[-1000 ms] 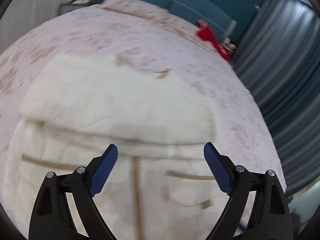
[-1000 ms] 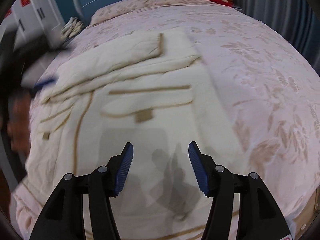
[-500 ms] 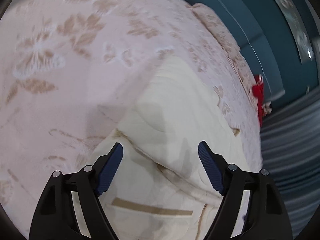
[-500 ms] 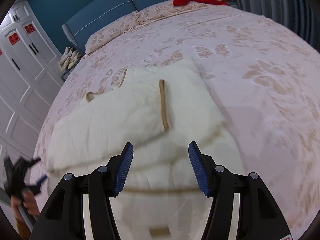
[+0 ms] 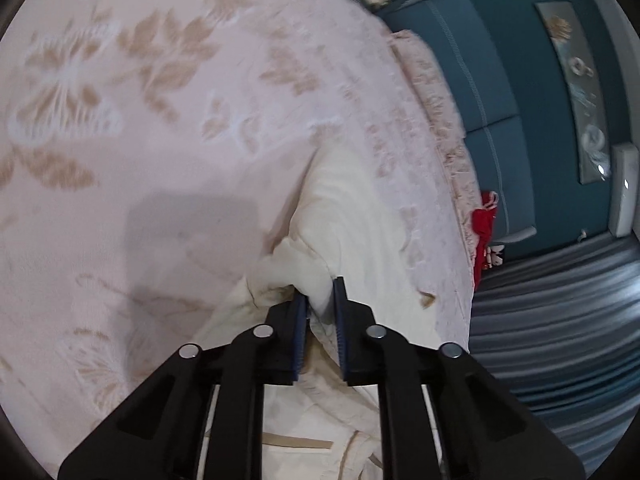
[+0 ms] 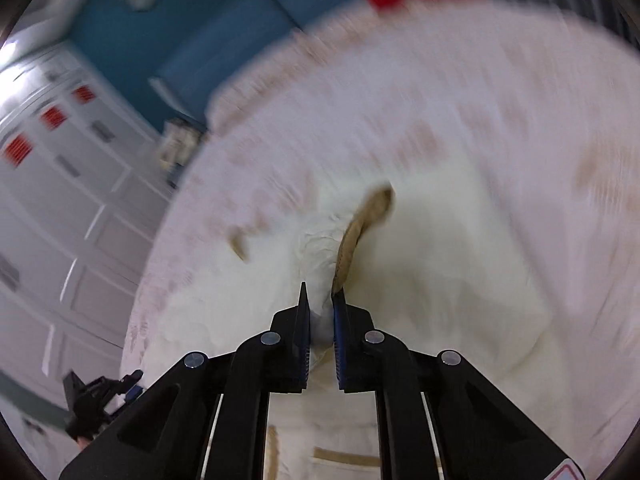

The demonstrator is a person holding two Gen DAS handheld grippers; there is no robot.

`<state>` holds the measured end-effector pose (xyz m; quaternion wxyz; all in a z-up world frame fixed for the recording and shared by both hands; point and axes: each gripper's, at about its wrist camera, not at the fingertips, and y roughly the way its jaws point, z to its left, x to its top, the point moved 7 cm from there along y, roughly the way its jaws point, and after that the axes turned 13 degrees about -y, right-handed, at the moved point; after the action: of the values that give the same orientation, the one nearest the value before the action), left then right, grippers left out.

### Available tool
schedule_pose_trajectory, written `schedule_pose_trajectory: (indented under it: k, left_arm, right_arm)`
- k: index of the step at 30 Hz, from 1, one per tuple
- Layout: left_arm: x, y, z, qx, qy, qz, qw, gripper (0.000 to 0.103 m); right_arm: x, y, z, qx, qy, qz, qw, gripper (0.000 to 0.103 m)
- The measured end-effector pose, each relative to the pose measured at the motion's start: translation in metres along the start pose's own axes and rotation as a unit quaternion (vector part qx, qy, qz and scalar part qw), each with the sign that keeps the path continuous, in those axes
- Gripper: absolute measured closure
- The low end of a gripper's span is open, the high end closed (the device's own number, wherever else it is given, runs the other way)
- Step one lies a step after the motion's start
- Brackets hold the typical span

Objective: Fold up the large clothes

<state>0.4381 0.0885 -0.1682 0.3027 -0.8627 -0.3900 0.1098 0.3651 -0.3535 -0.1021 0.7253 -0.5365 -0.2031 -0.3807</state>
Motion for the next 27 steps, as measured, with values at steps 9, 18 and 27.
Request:
schedule_pose_trajectory:
  k: [9, 18, 27]
  left_arm:
    - [-0.032, 0.035, 0.03, 0.128, 0.124, -0.035, 0.9833, 0.095]
    - [-0.048, 0.049, 0.034, 0.2, 0.236, -0.067, 0.9487, 0.092]
    - [-0.068, -0.029, -0.031, 0.201, 0.325, -0.152, 0.9116, 0.066]
  right_arm:
    - [-0.056, 0.034, -0.036, -0.13, -0.093, 0.086, 0.983, 0.094]
    - [-0.084, 0.061, -0.056, -0.121, -0.063, 0.133, 0.982, 0.09]
    - [-0.047, -0.024, 0.015, -0.152, -0.123, 0.023, 0.98, 0.082]
